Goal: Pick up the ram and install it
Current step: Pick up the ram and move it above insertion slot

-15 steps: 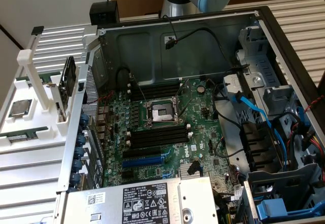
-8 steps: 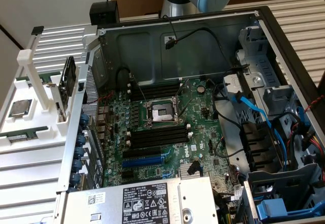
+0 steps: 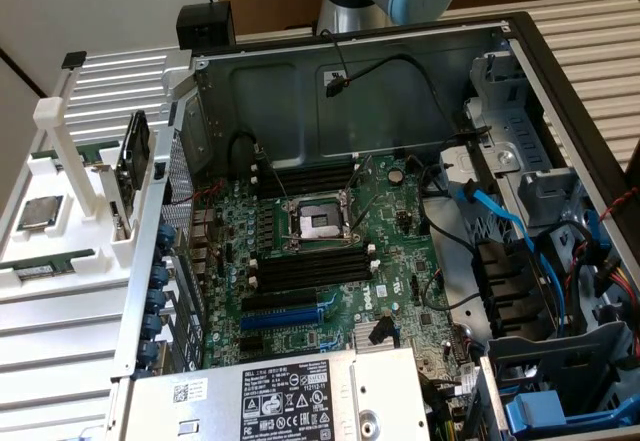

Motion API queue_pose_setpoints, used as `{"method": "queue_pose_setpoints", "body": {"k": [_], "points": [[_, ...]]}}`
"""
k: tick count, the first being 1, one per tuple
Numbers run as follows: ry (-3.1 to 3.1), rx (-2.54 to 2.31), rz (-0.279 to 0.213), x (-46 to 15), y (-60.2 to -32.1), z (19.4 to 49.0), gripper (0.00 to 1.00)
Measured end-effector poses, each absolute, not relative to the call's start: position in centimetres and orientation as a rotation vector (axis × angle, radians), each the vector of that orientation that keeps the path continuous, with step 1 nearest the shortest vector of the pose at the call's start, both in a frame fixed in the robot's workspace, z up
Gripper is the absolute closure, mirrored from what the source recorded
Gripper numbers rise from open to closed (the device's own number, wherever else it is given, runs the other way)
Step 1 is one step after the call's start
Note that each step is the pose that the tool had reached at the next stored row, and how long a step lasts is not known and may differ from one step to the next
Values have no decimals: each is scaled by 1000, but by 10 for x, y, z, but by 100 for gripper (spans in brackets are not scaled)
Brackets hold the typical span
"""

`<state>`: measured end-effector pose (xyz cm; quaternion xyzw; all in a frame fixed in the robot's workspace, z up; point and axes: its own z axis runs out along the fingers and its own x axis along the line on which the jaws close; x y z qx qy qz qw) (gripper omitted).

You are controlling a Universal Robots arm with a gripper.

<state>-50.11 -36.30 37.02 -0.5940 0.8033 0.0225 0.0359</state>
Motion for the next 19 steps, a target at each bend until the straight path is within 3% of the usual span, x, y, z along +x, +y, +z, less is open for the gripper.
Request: {"method": "queue_pose_setpoints", "body": {"k": [19], "points": [[2468, -1825, 69, -501, -363, 353, 1]]}}
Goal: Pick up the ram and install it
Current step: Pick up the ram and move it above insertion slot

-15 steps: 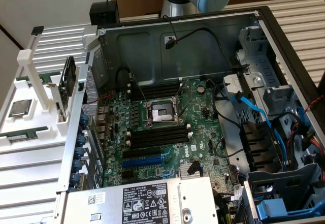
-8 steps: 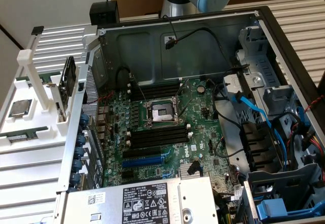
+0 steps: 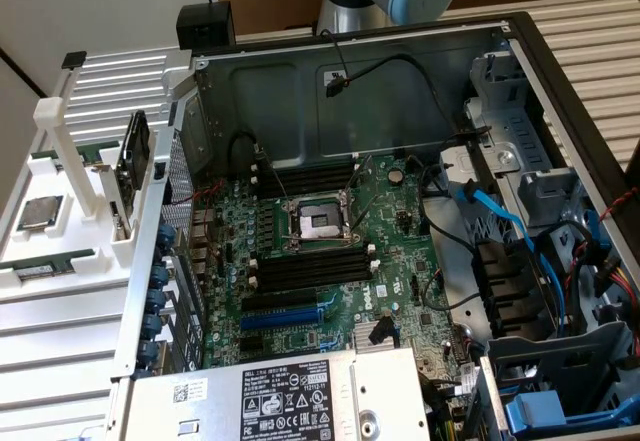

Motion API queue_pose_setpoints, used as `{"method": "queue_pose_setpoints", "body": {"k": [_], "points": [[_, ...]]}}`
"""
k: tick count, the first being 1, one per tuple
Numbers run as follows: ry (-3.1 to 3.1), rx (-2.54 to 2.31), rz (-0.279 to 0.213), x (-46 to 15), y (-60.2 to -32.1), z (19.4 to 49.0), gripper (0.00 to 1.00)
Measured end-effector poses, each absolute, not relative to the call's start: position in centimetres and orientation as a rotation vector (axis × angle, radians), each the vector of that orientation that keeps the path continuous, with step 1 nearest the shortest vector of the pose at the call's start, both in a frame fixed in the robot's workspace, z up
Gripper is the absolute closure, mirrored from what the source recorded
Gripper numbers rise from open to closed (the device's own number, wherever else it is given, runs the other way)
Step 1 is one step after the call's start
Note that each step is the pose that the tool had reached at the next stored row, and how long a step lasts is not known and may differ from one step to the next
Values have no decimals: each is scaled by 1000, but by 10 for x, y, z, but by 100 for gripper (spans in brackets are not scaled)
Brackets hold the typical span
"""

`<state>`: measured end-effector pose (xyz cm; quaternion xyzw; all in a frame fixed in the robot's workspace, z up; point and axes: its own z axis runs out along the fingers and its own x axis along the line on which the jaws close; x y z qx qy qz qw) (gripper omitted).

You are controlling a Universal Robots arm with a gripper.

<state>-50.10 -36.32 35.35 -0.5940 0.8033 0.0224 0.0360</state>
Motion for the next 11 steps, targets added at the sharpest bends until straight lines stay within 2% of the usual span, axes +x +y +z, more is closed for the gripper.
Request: {"method": "queue_pose_setpoints", "body": {"k": [11], "points": [[2468, -1825, 69, -501, -366, 337, 1]]}}
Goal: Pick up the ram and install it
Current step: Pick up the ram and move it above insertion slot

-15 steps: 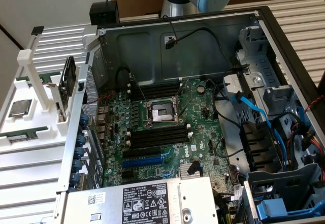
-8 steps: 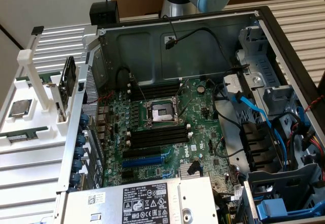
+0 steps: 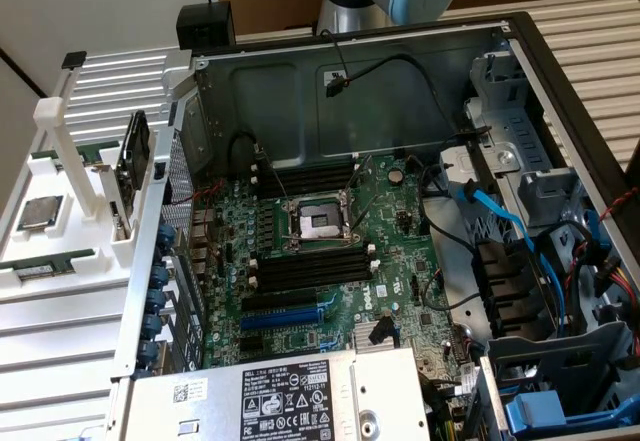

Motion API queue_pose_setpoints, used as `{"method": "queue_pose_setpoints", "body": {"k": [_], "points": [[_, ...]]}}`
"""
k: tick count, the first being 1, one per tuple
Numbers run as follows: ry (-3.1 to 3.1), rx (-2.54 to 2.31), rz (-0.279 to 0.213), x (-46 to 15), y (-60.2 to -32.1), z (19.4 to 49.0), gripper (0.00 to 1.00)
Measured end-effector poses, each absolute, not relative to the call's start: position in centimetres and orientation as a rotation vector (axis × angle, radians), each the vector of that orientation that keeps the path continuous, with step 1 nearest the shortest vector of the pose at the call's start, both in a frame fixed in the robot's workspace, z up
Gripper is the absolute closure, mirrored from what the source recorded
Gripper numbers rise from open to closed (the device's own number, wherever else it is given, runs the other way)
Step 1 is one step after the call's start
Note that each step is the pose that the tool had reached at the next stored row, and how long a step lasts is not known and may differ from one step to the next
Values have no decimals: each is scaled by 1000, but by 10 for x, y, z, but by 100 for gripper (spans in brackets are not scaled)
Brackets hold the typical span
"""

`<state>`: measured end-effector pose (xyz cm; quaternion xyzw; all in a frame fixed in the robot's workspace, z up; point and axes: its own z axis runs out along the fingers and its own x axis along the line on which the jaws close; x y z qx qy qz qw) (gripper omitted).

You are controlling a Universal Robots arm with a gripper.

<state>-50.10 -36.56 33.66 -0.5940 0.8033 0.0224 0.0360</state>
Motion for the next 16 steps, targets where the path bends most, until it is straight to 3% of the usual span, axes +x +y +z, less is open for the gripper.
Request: {"method": "queue_pose_setpoints", "body": {"k": [14, 16], "points": [[2467, -1825, 69, -501, -366, 335, 1], [2467, -1825, 69, -501, -366, 335, 9]]}}
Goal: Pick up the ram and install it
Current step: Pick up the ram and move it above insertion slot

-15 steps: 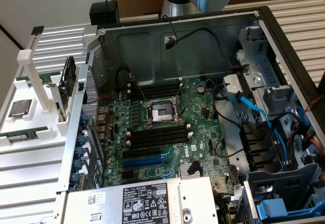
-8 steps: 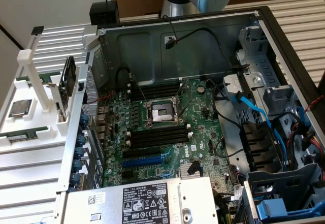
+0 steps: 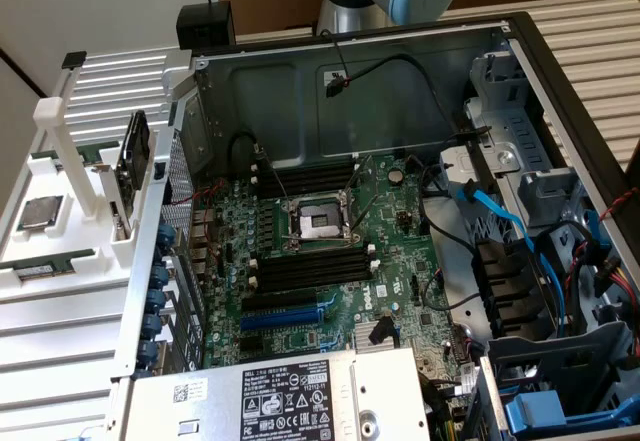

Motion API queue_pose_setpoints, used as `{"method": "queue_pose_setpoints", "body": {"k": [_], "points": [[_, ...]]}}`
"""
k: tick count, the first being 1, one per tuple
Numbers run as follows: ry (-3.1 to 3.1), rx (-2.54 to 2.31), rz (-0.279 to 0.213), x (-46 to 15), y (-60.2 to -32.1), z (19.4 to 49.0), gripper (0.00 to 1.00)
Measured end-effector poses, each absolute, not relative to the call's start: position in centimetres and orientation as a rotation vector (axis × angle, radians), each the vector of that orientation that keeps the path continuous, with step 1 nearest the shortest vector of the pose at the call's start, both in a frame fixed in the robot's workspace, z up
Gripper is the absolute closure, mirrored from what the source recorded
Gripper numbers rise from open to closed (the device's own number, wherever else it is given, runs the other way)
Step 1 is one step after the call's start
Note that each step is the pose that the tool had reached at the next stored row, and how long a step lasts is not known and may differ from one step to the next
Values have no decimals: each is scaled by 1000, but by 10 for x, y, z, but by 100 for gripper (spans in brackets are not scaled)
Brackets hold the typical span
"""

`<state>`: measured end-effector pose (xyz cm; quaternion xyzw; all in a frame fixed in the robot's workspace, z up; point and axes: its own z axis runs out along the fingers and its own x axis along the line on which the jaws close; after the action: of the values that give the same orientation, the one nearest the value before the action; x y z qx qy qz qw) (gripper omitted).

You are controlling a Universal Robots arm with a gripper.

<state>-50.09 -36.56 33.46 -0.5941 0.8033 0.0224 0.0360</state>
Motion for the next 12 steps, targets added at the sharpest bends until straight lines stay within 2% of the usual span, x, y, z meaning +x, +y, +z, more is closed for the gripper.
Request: {"method": "queue_pose_setpoints", "body": {"k": [1, 2, 3, 4, 7, 9, 10, 12], "points": [[2467, -1825, 69, -501, -366, 335, 16], [2467, -1825, 69, -501, -366, 334, 16], [2467, -1825, 69, -501, -366, 334, 28], [2467, -1825, 69, -501, -366, 334, 28], [2467, -1825, 69, -501, -366, 334, 45], [2467, -1825, 69, -501, -366, 334, 45], [2467, -1825, 69, -501, -366, 334, 52], [2467, -1825, 69, -501, -366, 334, 52]]}}
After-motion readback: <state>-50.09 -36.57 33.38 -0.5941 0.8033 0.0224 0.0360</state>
